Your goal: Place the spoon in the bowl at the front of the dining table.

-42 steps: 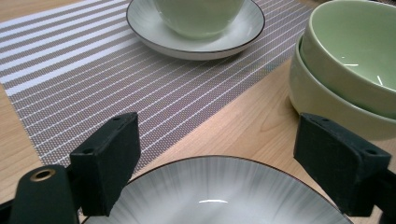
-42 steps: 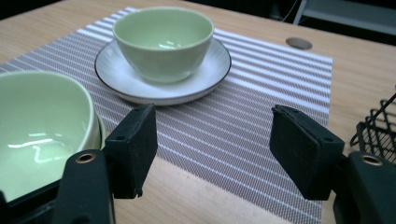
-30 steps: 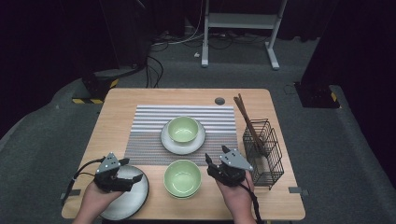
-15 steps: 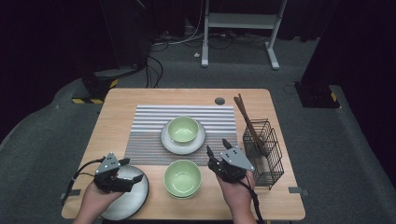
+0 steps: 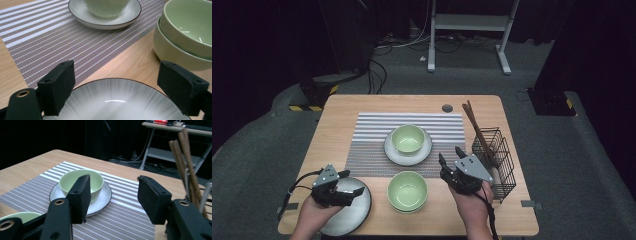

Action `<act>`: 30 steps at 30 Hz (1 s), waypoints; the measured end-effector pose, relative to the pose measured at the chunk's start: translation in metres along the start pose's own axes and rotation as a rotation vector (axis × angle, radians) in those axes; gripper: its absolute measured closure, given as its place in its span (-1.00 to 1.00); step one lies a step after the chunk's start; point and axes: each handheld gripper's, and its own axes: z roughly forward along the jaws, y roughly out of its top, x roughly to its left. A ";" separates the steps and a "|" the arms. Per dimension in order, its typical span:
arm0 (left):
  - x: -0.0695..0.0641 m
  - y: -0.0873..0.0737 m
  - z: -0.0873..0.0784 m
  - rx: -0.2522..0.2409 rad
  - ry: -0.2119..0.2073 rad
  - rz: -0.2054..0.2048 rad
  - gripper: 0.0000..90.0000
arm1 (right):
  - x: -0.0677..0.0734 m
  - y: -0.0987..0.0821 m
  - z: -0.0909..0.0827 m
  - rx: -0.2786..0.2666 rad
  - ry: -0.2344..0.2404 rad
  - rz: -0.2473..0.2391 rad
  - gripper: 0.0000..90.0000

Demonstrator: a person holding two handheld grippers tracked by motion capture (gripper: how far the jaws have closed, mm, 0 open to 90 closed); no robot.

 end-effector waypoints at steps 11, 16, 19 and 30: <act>0.003 0.001 -0.002 0.007 0.001 0.004 -0.66 | -0.010 0.005 -0.009 -0.028 -0.054 -0.002 0.03; 0.004 0.001 -0.002 0.001 0.003 -0.005 -0.66 | -0.017 0.006 -0.012 -0.028 -0.083 0.000 0.04; 0.005 0.001 -0.003 0.001 0.001 -0.009 -0.66 | -0.019 0.006 -0.013 -0.030 -0.101 -0.009 0.04; 0.004 0.000 -0.003 0.009 -0.003 -0.005 -0.66 | -0.035 0.005 -0.017 -0.037 -0.145 0.028 0.06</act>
